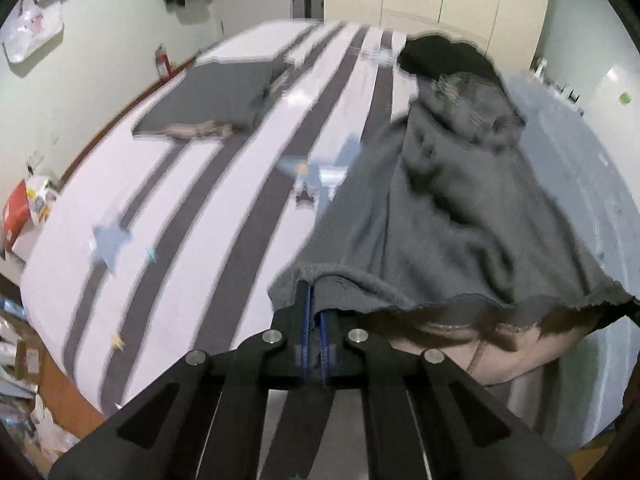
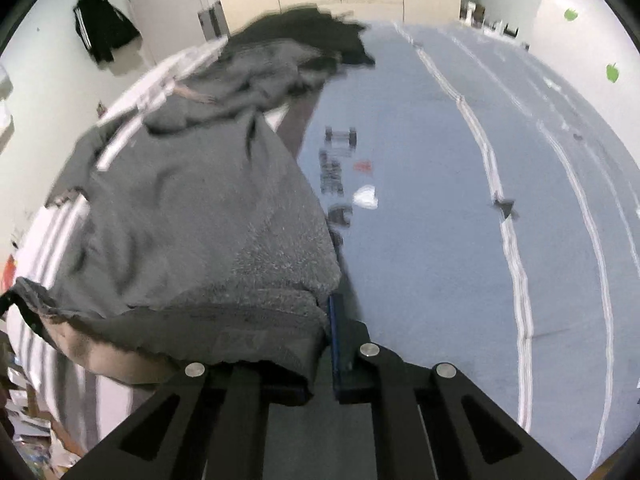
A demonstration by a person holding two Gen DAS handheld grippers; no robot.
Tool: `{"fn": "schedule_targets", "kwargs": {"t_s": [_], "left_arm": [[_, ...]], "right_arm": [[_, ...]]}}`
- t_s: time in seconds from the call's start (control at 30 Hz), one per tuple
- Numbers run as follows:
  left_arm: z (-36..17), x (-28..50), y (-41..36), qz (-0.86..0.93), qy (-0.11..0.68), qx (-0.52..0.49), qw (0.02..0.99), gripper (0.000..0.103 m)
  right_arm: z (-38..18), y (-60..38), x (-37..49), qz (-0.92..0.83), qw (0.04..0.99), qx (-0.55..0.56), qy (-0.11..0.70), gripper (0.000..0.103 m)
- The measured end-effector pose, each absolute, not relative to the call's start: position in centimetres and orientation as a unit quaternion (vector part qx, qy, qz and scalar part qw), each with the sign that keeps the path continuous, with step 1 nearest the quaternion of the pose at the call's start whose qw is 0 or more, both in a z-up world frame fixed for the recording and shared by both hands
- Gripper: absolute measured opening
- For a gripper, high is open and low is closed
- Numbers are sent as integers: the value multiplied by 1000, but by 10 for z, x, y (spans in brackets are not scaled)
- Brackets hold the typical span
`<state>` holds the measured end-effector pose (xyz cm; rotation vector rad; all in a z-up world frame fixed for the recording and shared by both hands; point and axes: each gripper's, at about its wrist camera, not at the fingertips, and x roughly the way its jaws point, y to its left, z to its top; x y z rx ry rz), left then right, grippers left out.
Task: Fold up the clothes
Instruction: 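Raise the grey garment high with both tools, shaking it out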
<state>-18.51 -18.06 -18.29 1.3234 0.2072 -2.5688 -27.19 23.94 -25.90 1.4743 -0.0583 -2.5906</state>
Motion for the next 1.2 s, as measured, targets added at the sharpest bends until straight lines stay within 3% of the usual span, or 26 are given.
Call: {"fn": "schedule_targets", "kwargs": {"t_s": [0.27,0.6,0.9,1.1,1.2], "left_arm": [[-32,-224,-201,-934,72,334,105,1],[243,-199,-204,-989,65,121,63,1],[483,-145,-198,-998,41,-57,0,1],[586,-138,-197,-997,23,-69,-15,1],[590,-147,-196,-998,18,-50,-15,1]], "right_arm": [[-115,238,-281,-912,90,397,-56,2],[174,236,-272,-973,89,193,-92,2],[425,259,-211,-990,85,33,-108,2],[543,255,-166,-992,69,-49,-96,2],[570,251,-159,-994,47,-57,-85,2]]}}
